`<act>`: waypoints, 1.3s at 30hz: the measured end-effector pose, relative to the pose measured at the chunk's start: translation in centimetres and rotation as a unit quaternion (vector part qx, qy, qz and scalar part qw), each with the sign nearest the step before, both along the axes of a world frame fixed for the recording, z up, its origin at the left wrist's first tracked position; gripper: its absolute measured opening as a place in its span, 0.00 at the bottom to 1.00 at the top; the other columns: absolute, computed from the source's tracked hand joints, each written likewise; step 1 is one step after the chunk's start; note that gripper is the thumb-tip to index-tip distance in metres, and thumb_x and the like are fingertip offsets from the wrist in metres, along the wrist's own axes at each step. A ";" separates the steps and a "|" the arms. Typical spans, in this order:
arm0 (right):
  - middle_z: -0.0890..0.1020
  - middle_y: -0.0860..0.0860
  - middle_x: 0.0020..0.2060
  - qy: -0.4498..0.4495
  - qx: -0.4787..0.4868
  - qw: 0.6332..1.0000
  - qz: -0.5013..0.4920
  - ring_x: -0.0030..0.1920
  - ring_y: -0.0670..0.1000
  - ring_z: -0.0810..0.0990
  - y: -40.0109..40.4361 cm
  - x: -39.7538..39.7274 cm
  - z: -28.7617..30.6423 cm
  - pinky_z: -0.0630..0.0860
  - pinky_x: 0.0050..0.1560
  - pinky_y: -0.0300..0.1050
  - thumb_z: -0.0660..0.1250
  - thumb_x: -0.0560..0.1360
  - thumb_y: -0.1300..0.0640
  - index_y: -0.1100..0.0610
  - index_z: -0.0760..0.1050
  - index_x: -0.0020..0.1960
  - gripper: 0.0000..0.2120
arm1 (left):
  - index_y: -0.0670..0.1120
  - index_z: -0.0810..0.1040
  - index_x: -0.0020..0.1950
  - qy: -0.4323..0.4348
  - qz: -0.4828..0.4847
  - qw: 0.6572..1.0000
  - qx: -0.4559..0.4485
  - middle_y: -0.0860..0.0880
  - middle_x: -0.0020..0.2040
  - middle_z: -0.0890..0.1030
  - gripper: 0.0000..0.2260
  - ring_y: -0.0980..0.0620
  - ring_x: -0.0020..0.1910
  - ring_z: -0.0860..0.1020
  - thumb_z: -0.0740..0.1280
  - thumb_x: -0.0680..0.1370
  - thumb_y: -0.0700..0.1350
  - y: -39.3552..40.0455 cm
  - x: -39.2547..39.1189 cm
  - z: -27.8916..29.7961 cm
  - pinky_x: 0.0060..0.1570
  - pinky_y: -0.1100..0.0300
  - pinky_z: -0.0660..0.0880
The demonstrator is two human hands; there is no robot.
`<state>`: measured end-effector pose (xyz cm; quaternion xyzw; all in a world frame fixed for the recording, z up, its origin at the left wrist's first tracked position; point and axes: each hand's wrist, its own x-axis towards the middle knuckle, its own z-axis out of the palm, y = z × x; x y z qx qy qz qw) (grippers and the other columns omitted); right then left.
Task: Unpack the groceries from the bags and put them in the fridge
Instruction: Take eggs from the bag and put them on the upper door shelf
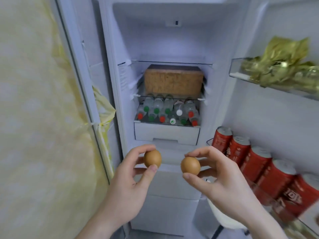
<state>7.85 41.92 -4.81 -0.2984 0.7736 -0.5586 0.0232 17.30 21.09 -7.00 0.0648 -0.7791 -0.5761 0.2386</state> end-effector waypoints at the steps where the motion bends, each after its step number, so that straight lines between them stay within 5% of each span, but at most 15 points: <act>1: 0.86 0.44 0.50 0.011 -0.005 1.000 -0.010 0.46 0.47 0.86 0.6 -0.9 0.5 0.81 0.43 0.38 0.81 0.69 0.61 0.48 0.80 0.53 0.17 | 0.63 0.77 0.62 0.006 -0.014 1.000 0.000 0.57 0.58 0.83 0.18 0.54 0.53 0.82 0.70 0.80 0.41 0.4 -1.2 0.4 0.51 0.69 0.74; 5: 0.86 0.46 0.48 0.036 -0.013 0.998 -0.040 0.43 0.47 0.85 2.5 -3.8 1.9 0.76 0.40 0.31 0.82 0.68 0.61 0.49 0.81 0.53 0.18 | 0.64 0.77 0.62 0.032 -0.047 0.998 0.008 0.56 0.58 0.83 0.17 0.53 0.54 0.82 0.70 0.80 0.43 1.6 -5.6 1.8 0.51 0.67 0.76; 10: 0.86 0.47 0.49 0.057 -0.005 0.996 -0.072 0.44 0.51 0.85 4.4 -5.4 2.8 0.82 0.45 0.43 0.82 0.68 0.59 0.45 0.80 0.54 0.20 | 0.62 0.77 0.64 0.079 -0.094 0.992 -0.001 0.55 0.61 0.83 0.17 0.51 0.59 0.81 0.69 0.77 0.47 3.0 -10.3 3.0 0.55 0.63 0.76; 15: 0.86 0.49 0.48 0.059 -0.026 0.988 -0.143 0.40 0.54 0.86 5.8 -5.3 4.7 0.78 0.35 0.43 0.81 0.68 0.61 0.45 0.80 0.55 0.20 | 0.58 0.77 0.65 0.134 -0.168 0.976 -0.024 0.55 0.66 0.80 0.16 0.49 0.63 0.80 0.70 0.79 0.44 3.9 -14.2 4.9 0.58 0.60 0.78; 22: 0.85 0.47 0.55 0.200 -0.012 0.955 -0.219 0.53 0.52 0.86 6.4 -4.5 9.8 0.83 0.45 0.43 0.81 0.68 0.60 0.48 0.81 0.56 0.19 | 0.58 0.76 0.66 0.211 -0.279 0.934 -0.071 0.56 0.65 0.80 0.17 0.49 0.63 0.79 0.70 0.78 0.44 4.8 -18.3 11.1 0.58 0.51 0.79; 30: 0.84 0.46 0.57 0.344 0.025 0.888 -0.303 0.52 0.54 0.85 8.7 -3.1 17.1 0.83 0.47 0.43 0.79 0.68 0.57 0.45 0.79 0.55 0.19 | 0.54 0.75 0.66 0.336 -0.337 0.860 -0.185 0.58 0.63 0.79 0.16 0.53 0.61 0.79 0.71 0.79 0.46 7.0 -20.1 19.5 0.61 0.61 0.75; 35: 0.84 0.40 0.53 0.330 0.095 0.864 -0.368 0.49 0.49 0.86 11.2 -2.7 20.8 0.78 0.36 0.32 0.80 0.67 0.54 0.40 0.80 0.53 0.19 | 0.55 0.76 0.65 0.351 -0.353 0.838 -0.222 0.61 0.59 0.79 0.15 0.61 0.57 0.78 0.72 0.79 0.48 9.8 -21.5 23.0 0.56 0.73 0.70; 39: 0.83 0.34 0.49 0.281 0.184 0.846 -0.415 0.43 0.43 0.85 13.5 -3.3 22.5 0.76 0.39 0.29 0.80 0.67 0.49 0.37 0.81 0.53 0.17 | 0.58 0.76 0.63 0.302 -0.382 0.837 -0.250 0.63 0.55 0.79 0.13 0.63 0.53 0.78 0.72 0.79 0.49 12.5 -23.1 24.2 0.49 0.71 0.74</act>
